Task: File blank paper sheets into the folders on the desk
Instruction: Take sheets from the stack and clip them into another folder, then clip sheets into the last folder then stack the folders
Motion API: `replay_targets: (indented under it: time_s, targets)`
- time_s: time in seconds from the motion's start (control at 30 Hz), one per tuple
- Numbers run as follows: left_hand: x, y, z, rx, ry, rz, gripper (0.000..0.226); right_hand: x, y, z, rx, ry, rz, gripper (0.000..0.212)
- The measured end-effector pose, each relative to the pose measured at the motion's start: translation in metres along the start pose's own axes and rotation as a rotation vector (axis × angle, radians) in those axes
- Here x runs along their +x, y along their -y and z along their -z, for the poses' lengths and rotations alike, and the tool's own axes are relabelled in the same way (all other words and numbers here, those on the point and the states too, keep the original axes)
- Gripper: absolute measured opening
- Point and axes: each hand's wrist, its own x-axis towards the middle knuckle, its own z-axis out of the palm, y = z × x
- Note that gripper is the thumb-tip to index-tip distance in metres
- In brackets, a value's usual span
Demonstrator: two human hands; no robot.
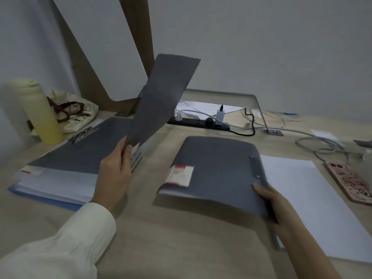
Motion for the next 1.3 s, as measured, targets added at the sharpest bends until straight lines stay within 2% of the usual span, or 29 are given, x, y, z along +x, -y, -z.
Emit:
replay_targets:
  time_s: [0.2,0.33,0.47,0.6,0.77,0.87,0.93,1.03,1.2,1.3]
  targets:
    - [-0.014,0.009,0.002,-0.079,0.112,0.001,0.036,0.007,-0.038,-0.054,-0.168,0.033,-0.045,0.035]
    - [-0.025,0.029,0.000,-0.051,0.224,-0.186,0.070,0.008,-0.055,-0.077,-0.127,-0.024,-0.046,0.042]
    - [-0.040,0.047,-0.008,0.000,0.378,-0.322,0.054,0.007,-0.061,-0.082,-0.102,-0.071,-0.047,0.045]
    - [-0.047,0.060,-0.014,0.119,0.468,-0.490,0.048,0.005,-0.069,-0.083,-0.087,-0.135,-0.003,0.035]
    - [-0.054,0.071,-0.021,0.154,0.524,-0.465,0.055,0.003,-0.070,-0.085,0.009,-0.136,-0.092,0.016]
    - [-0.060,0.077,-0.025,0.209,0.592,-0.436,0.067,0.002,-0.053,-0.071,0.326,-0.072,-0.188,0.031]
    - [-0.062,0.079,-0.026,0.255,0.637,-0.437,0.071,0.003,-0.045,-0.061,0.421,-0.083,-0.242,0.044]
    - [-0.066,0.075,-0.026,0.356,0.664,-0.508,0.074,0.006,-0.043,-0.053,0.339,-0.111,-0.246,0.056]
    - [-0.080,0.070,-0.024,0.446,0.678,-0.535,0.054,0.004,-0.046,-0.062,0.239,-0.137,-0.194,0.045]
    - [-0.077,0.070,-0.022,0.497,0.692,-0.515,0.058,0.003,-0.048,-0.062,0.155,-0.142,-0.195,0.037]
